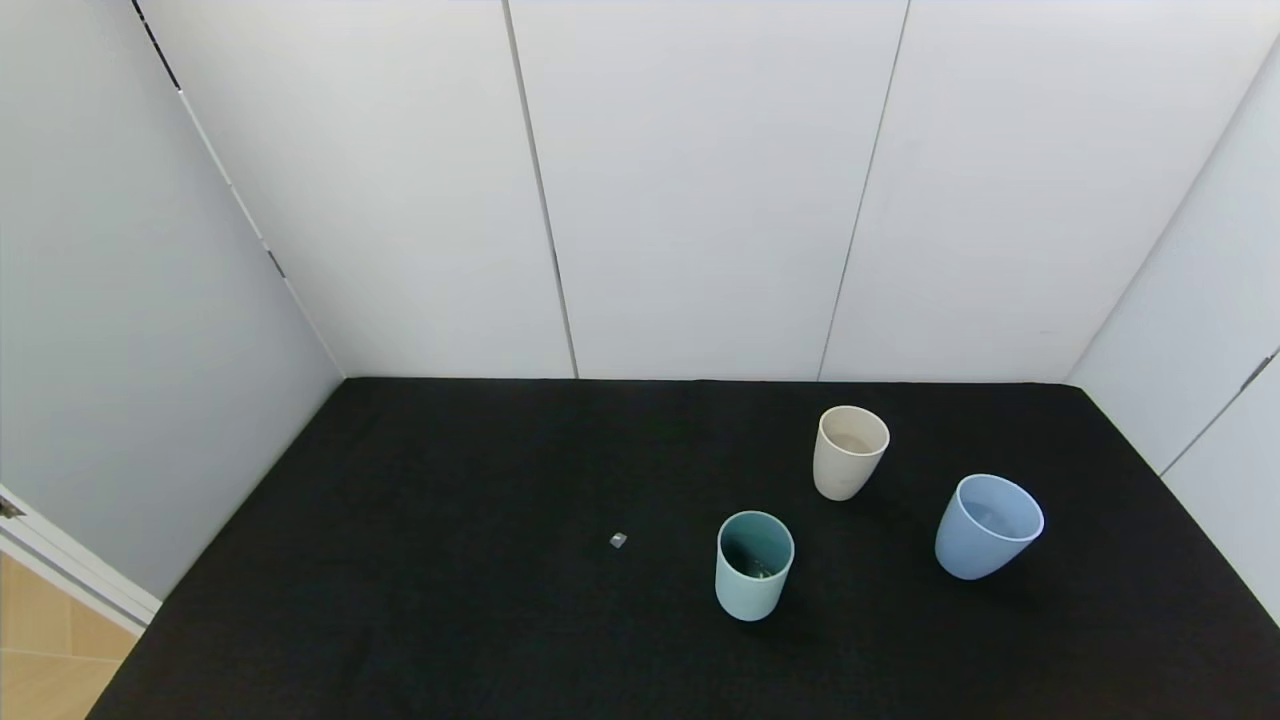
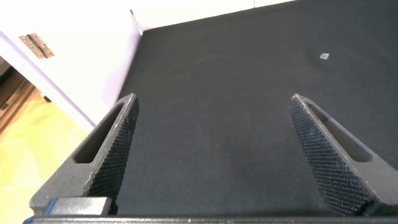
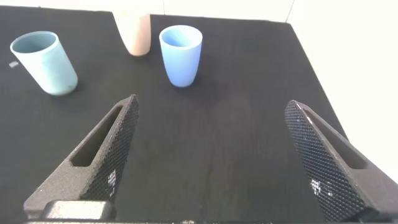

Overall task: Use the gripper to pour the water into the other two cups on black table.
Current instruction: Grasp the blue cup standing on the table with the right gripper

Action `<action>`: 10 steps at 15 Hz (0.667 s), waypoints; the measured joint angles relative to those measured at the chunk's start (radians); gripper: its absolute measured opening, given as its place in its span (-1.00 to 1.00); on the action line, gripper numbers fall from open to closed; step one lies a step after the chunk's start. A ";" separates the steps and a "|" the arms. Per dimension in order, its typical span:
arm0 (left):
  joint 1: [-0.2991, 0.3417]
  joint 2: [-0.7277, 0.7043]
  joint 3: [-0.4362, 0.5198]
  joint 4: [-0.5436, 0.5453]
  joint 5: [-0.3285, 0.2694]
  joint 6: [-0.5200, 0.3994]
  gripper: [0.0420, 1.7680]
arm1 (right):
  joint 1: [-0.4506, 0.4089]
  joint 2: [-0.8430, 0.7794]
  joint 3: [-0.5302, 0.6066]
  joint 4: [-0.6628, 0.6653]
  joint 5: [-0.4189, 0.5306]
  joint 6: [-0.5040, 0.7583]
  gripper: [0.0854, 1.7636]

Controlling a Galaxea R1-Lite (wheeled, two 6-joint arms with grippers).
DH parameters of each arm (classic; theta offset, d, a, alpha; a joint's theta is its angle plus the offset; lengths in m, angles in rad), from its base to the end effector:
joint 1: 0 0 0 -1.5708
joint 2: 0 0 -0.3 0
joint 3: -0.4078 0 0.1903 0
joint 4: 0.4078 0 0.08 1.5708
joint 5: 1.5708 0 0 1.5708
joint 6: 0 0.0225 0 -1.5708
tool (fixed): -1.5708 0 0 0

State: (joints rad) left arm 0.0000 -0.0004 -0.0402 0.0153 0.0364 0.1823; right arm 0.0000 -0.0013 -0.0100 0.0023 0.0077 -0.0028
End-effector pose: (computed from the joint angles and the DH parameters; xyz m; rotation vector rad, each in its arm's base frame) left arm -0.0261 0.0008 0.0850 0.1818 -0.0219 0.0386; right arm -0.0237 0.0002 0.0780 -0.0028 -0.0090 0.0077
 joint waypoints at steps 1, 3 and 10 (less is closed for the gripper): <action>0.000 0.000 0.000 0.000 0.000 0.000 0.94 | 0.000 0.001 -0.020 0.012 0.007 0.001 0.94; 0.000 0.000 0.000 0.000 0.000 0.000 0.94 | 0.000 0.011 -0.087 0.065 0.017 0.001 0.94; 0.000 0.000 0.000 0.000 0.000 0.000 0.94 | 0.003 0.378 -0.349 0.102 0.033 0.001 0.94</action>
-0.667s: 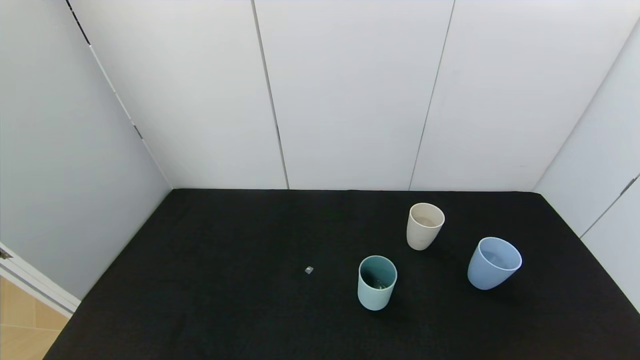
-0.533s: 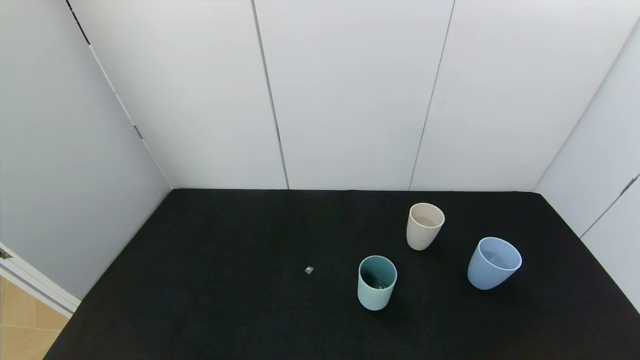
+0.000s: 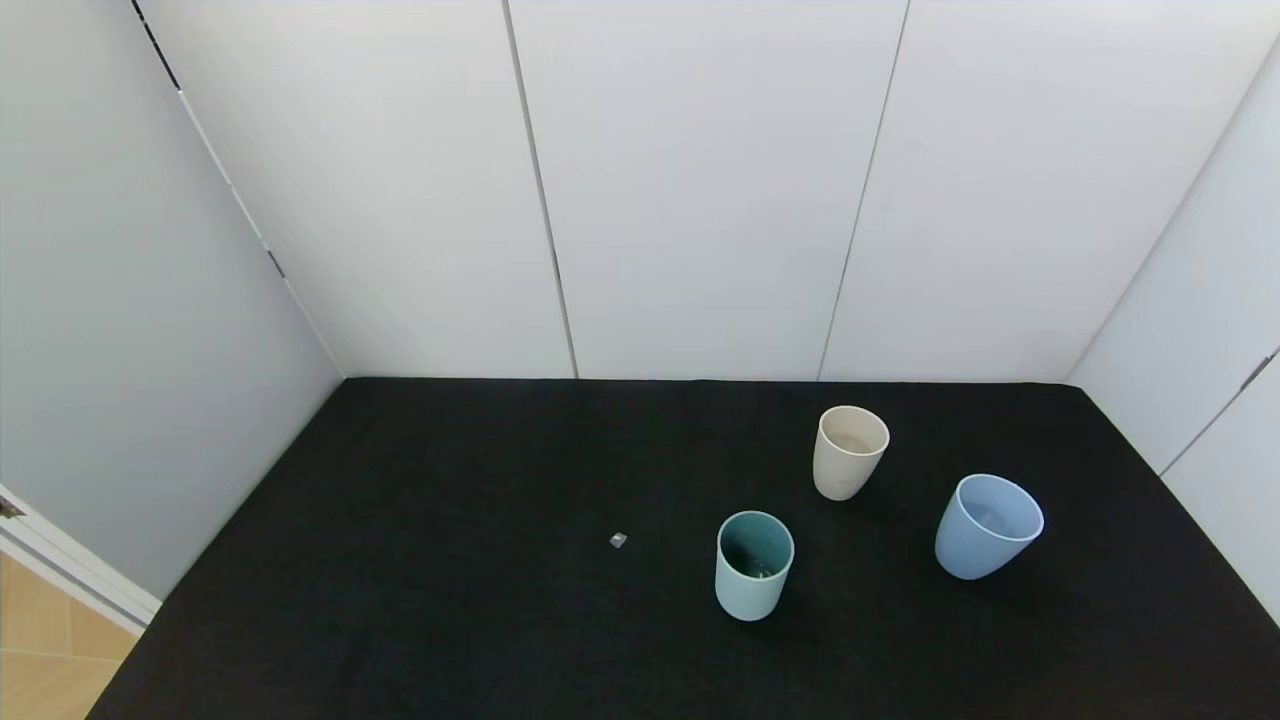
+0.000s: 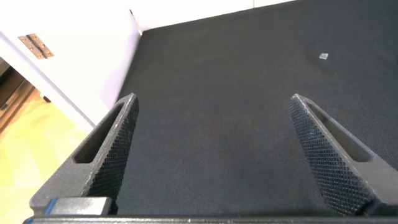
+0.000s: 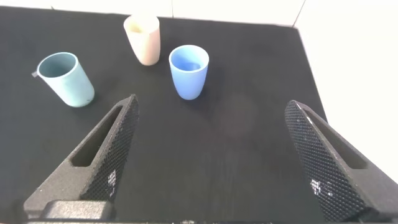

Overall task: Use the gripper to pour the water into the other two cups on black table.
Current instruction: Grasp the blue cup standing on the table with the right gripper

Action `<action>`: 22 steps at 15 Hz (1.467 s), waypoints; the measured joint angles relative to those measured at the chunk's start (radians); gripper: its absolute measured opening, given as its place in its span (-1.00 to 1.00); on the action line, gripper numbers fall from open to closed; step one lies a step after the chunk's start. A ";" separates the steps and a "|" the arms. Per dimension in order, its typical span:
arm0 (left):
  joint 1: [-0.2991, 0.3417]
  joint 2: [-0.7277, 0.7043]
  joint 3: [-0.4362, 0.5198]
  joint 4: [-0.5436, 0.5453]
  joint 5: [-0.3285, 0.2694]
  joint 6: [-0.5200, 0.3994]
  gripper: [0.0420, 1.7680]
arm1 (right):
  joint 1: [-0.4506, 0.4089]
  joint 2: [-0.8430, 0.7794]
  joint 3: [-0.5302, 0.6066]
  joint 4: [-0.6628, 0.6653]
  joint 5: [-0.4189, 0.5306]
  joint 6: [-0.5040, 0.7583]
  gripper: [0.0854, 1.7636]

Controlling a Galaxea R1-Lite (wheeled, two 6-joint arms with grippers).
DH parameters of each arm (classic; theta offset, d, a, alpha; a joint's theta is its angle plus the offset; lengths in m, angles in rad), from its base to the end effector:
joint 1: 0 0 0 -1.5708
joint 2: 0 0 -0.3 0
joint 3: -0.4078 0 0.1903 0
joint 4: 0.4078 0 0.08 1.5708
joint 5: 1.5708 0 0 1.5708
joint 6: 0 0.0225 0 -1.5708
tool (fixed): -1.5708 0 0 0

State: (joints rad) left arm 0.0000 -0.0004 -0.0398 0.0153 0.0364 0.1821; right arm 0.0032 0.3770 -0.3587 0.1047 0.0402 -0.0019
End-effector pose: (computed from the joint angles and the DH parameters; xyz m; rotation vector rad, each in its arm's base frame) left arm -0.0260 0.0008 0.0849 0.1816 -0.0215 0.0386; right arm -0.0012 0.0009 0.1701 0.0004 0.1229 0.0435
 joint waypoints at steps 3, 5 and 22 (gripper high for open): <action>0.001 0.000 0.000 0.000 0.000 0.000 0.94 | 0.002 0.254 -0.045 -0.156 0.001 -0.005 0.94; 0.000 0.000 0.000 0.000 0.000 0.000 0.94 | 0.004 0.421 -0.054 -0.265 0.002 -0.007 0.94; 0.000 0.000 0.000 0.000 0.000 0.000 0.94 | 0.126 1.316 0.098 -0.971 -0.003 -0.021 0.94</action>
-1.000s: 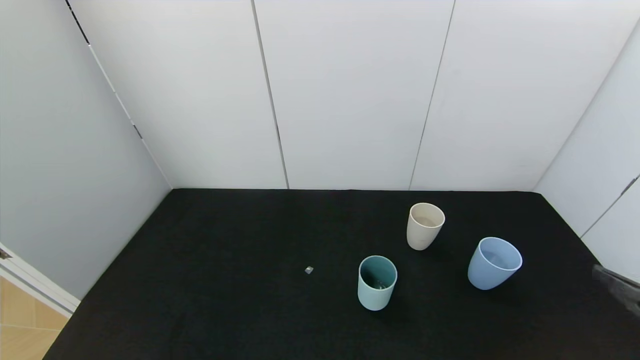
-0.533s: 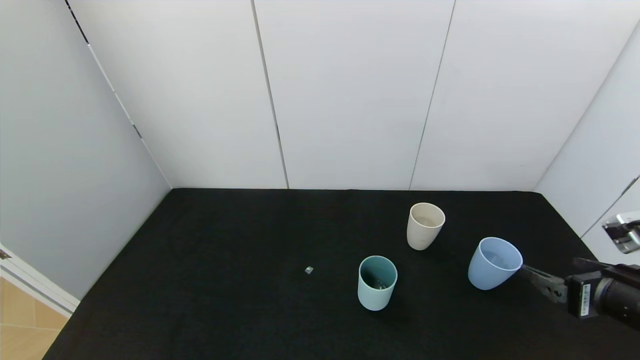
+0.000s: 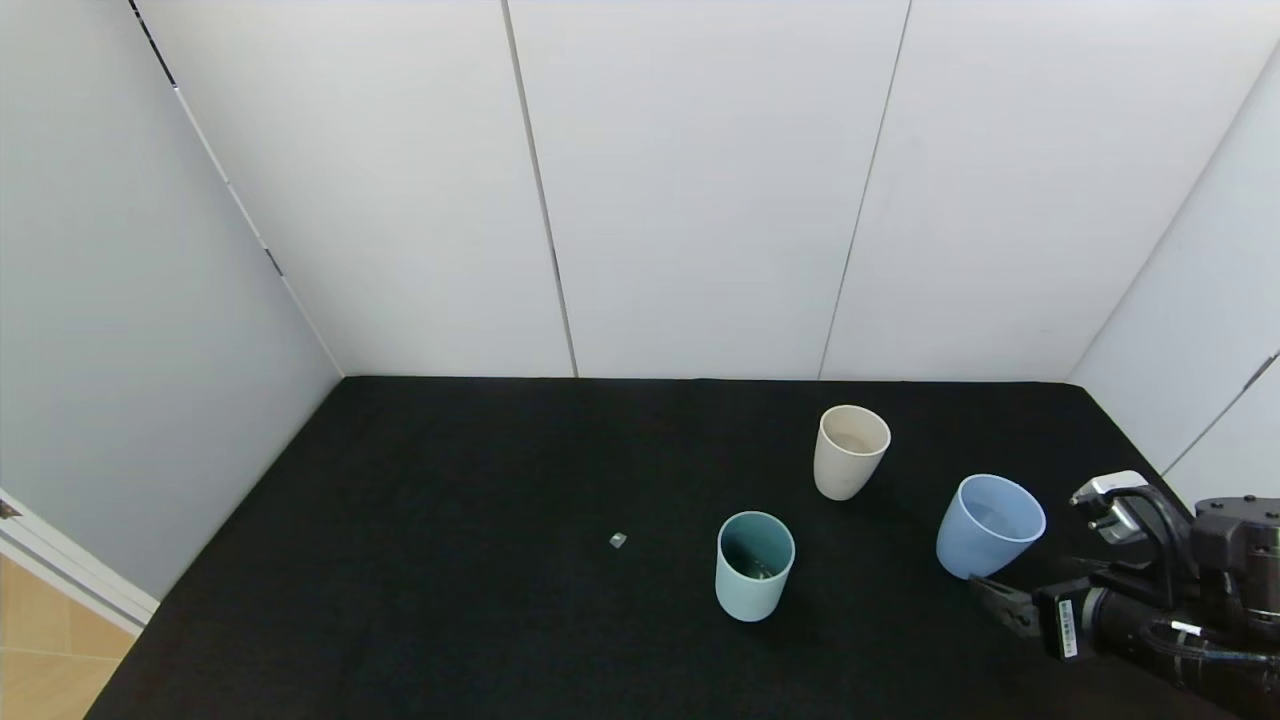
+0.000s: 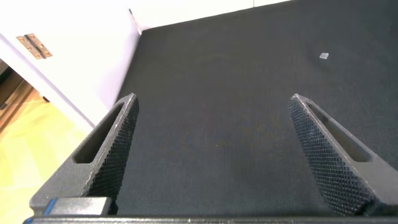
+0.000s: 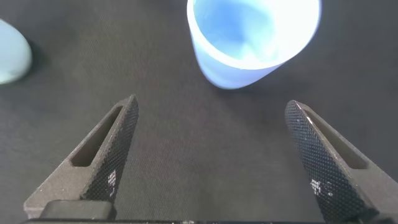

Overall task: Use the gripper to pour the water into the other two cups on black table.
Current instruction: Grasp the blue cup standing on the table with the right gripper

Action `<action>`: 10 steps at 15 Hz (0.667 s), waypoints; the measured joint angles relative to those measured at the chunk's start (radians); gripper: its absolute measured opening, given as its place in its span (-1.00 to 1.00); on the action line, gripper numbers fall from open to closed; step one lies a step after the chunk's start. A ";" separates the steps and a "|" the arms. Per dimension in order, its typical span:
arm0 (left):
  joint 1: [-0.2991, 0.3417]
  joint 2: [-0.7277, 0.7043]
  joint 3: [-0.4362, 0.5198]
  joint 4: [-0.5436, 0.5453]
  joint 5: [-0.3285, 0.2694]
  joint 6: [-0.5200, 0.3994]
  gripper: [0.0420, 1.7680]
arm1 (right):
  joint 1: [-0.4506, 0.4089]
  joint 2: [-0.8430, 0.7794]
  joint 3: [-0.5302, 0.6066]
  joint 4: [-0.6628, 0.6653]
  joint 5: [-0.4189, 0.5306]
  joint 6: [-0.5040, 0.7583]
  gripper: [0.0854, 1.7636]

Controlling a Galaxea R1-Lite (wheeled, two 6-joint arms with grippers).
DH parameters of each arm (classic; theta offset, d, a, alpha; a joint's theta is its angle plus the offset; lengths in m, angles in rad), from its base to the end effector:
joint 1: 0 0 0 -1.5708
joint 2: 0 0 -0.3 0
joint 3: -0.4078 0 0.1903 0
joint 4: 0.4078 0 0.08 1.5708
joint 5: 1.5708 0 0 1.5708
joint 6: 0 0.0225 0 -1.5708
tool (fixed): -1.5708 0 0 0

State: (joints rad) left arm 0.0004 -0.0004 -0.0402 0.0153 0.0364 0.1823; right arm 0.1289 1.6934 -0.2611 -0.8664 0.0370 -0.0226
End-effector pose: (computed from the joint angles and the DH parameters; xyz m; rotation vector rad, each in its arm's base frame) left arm -0.0261 0.0008 0.0850 0.1818 -0.0219 0.0390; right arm 0.2201 0.0294 0.0802 -0.0480 0.5641 0.1678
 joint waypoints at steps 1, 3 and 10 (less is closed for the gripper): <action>0.000 0.000 0.000 0.000 0.000 0.000 0.94 | 0.004 0.031 -0.005 -0.021 0.000 0.000 0.94; 0.000 0.000 0.000 0.000 0.000 0.000 0.94 | 0.013 0.088 -0.010 -0.089 0.000 0.002 0.94; 0.000 0.000 0.000 0.000 0.000 0.000 0.94 | 0.029 0.274 -0.048 -0.250 -0.050 -0.010 0.94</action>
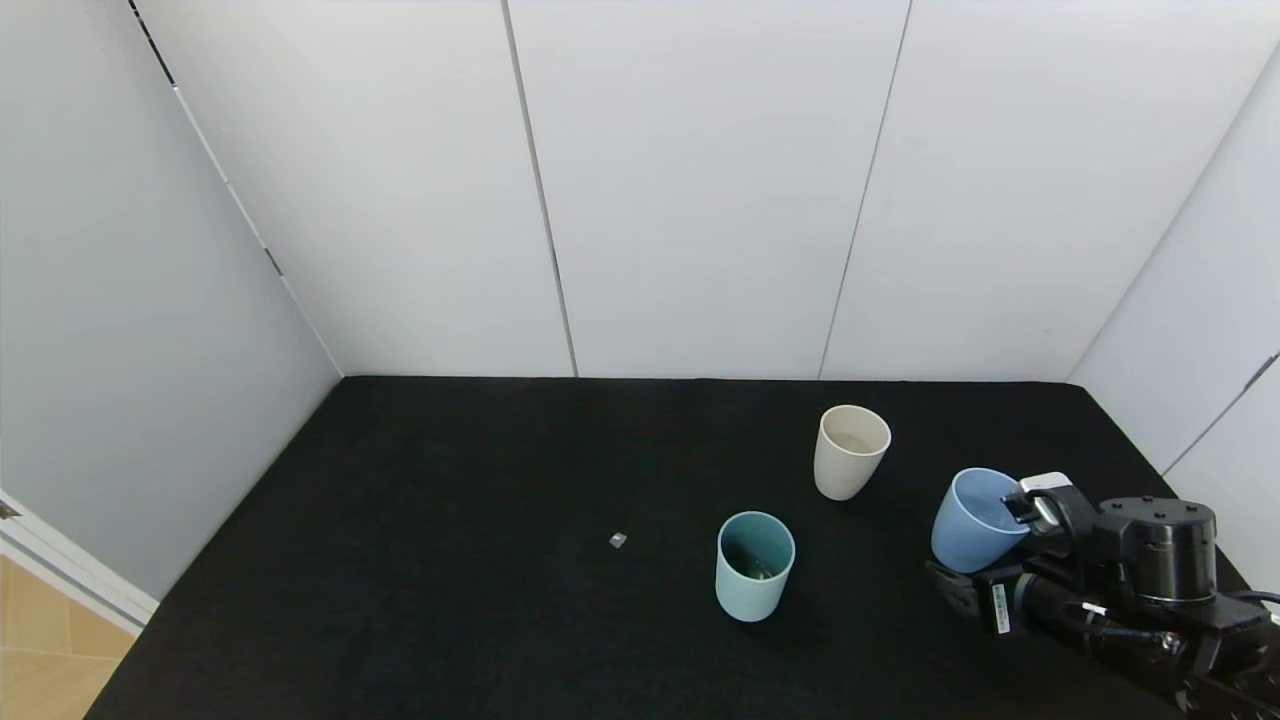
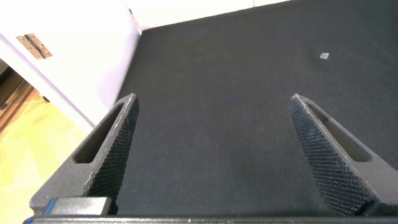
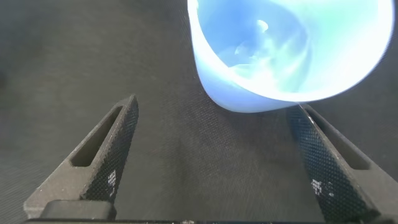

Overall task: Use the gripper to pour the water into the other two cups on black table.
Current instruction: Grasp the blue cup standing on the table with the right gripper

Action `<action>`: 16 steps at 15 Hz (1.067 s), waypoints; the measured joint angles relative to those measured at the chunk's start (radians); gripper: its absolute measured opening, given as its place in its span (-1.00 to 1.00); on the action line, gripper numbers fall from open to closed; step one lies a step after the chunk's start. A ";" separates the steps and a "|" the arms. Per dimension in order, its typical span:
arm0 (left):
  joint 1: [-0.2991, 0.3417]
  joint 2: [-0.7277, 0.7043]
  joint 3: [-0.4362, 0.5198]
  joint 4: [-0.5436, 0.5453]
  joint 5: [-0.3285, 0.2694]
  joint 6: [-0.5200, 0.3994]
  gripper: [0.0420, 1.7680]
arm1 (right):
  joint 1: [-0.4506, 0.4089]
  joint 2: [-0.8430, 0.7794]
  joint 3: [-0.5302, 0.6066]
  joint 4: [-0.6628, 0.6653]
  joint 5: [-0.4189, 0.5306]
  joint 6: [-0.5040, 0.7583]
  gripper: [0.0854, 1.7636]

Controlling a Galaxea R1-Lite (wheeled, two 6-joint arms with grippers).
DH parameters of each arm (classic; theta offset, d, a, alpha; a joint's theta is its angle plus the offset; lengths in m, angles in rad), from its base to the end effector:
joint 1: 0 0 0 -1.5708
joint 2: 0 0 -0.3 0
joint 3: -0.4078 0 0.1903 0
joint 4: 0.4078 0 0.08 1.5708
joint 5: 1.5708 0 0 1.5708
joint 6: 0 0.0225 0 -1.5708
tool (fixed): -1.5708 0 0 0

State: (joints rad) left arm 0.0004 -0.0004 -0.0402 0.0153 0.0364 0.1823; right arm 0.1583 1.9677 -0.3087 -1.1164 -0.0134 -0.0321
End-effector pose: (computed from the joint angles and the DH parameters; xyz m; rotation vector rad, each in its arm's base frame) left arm -0.0261 0.0008 0.0850 0.1818 -0.0219 0.0390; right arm 0.2603 0.0412 0.0431 -0.0778 0.5388 0.1500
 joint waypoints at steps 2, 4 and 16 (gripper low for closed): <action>0.000 0.000 0.000 0.000 0.000 0.000 0.94 | -0.009 0.018 -0.010 0.000 0.000 -0.002 0.94; 0.000 0.000 0.000 0.000 0.000 0.000 0.94 | -0.025 0.027 -0.026 0.001 0.000 -0.003 0.94; 0.000 0.000 0.000 0.000 0.000 0.000 0.94 | -0.063 0.043 -0.146 0.003 0.002 -0.004 0.94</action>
State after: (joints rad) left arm 0.0000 -0.0004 -0.0398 0.0153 0.0364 0.1823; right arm 0.0957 2.0109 -0.4545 -1.1136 -0.0115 -0.0364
